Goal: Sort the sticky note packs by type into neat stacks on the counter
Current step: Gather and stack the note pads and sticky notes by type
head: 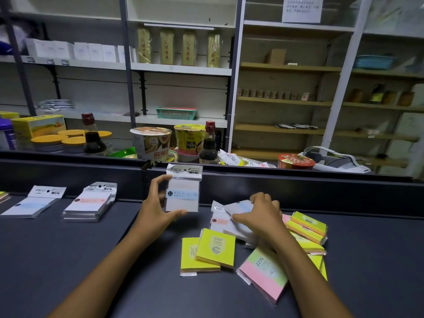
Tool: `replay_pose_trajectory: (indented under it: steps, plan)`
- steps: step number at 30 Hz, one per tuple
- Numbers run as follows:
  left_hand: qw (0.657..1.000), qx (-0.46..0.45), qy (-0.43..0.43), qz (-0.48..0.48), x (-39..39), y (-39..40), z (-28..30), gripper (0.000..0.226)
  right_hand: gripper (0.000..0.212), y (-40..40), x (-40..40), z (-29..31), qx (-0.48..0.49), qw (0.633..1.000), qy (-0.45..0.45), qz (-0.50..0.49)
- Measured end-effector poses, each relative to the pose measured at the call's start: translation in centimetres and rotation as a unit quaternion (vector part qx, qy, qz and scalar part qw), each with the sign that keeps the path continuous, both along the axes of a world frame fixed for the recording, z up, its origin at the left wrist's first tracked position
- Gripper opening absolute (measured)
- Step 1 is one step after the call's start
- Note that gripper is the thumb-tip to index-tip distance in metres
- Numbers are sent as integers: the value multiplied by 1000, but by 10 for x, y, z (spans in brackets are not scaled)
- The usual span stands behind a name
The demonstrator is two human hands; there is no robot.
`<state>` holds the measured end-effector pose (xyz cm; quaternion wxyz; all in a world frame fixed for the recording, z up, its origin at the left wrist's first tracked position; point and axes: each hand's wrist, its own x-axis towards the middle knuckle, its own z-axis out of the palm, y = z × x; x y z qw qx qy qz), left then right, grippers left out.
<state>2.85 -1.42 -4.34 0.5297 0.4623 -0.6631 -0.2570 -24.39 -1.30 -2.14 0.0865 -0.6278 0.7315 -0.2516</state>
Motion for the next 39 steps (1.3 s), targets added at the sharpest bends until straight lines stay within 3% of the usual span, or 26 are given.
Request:
replay_pose_trajectory:
  steps: [3, 7, 13, 21, 25, 39]
  plan:
    - [1000, 0, 12, -2, 0, 2, 1, 91, 65, 8, -4, 4, -47, 990, -115, 69]
    - [999, 6, 38, -5, 1, 9, 1, 91, 60, 17, -2, 8, -81, 945, -268, 169]
    - [996, 14, 85, -14, 8, 26, -1, 91, 67, 29, 12, 14, -114, 867, -454, 174]
    - [988, 2, 152, -21, 42, 65, 0, 90, 57, 58, 39, 19, -127, 865, -451, 181]
    - [987, -3, 162, -17, 80, 88, 8, 91, 63, 75, 79, 19, -130, 846, -482, 187]
    - [986, -31, 166, 9, 244, 179, 23, 93, 66, 153, 243, 37, -153, 841, -459, 241]
